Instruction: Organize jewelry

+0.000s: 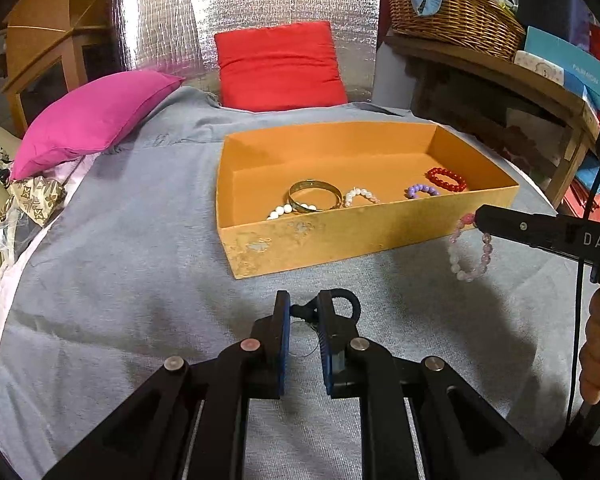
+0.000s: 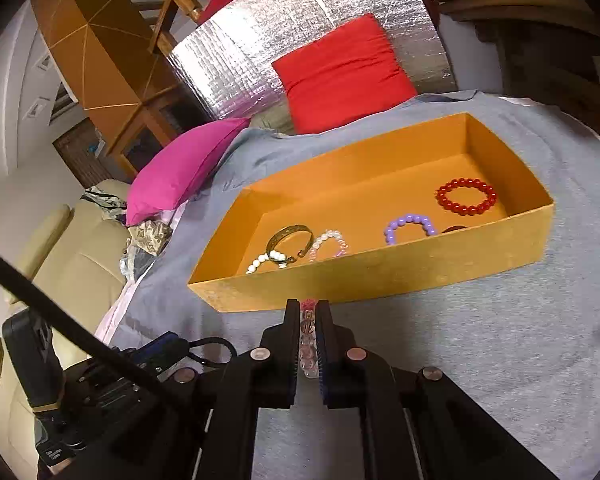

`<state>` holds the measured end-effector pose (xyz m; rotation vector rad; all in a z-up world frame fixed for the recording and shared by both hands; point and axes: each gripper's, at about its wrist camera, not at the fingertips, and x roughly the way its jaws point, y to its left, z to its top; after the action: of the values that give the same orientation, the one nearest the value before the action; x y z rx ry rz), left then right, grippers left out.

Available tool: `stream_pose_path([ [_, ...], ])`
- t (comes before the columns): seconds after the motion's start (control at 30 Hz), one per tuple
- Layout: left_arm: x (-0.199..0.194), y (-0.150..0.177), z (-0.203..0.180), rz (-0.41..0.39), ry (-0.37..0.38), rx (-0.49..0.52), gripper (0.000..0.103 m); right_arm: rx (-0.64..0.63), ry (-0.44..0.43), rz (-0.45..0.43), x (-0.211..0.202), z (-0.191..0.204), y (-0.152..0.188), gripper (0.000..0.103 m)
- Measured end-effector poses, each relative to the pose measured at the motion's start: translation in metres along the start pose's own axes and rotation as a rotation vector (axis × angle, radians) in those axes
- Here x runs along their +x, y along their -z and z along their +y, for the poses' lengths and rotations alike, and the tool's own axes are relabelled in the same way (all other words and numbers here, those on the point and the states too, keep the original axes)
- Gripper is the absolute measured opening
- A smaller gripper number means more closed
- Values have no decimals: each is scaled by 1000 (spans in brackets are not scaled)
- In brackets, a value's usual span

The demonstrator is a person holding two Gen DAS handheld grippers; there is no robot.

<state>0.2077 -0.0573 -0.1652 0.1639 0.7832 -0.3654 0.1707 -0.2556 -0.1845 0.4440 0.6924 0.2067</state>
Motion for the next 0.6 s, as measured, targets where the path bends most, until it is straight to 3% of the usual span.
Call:
stream_pose_path([
  [0.43, 9, 1, -8, 25, 2, 16, 14, -10, 17, 19, 2, -5, 0, 9],
  [0.6, 21, 4, -12, 77, 51, 12, 14, 31, 89, 105, 11, -28, 4, 9],
])
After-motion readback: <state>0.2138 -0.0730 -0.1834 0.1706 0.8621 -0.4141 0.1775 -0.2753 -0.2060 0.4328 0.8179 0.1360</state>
